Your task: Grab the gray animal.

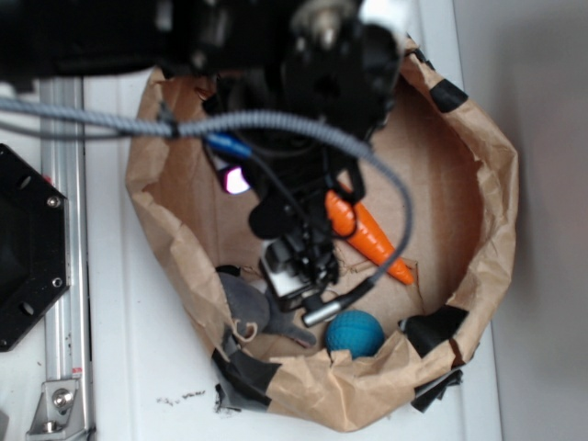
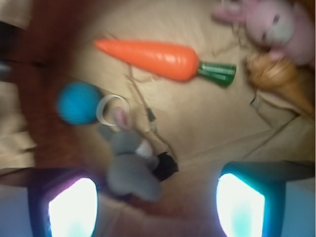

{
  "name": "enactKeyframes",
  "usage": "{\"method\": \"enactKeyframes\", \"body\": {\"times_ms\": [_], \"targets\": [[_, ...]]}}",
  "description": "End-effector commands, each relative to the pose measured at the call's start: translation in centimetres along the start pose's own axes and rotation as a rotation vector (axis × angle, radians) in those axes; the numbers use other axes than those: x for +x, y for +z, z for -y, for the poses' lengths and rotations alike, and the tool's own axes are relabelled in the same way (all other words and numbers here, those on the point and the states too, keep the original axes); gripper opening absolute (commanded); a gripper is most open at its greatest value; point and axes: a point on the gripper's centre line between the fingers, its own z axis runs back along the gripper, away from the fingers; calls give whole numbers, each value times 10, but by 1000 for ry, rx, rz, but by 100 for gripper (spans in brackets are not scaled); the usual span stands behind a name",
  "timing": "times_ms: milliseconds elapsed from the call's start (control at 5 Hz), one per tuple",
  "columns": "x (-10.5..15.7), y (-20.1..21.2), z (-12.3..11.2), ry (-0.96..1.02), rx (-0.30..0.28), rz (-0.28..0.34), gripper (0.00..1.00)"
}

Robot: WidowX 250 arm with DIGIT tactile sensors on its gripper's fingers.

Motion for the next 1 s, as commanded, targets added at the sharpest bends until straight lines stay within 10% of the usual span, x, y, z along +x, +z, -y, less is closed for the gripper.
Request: {"method": "enactKeyframes", "body": {"times_ms": [0, 200, 400, 800], "targets": [[-24, -69, 9, -54, -98, 49, 100], [-21, -83, 24, -92, -152, 76, 100], [-12, -90, 43, -175, -162, 153, 0], [-6, -79, 44, -187, -129, 112, 0]]}}
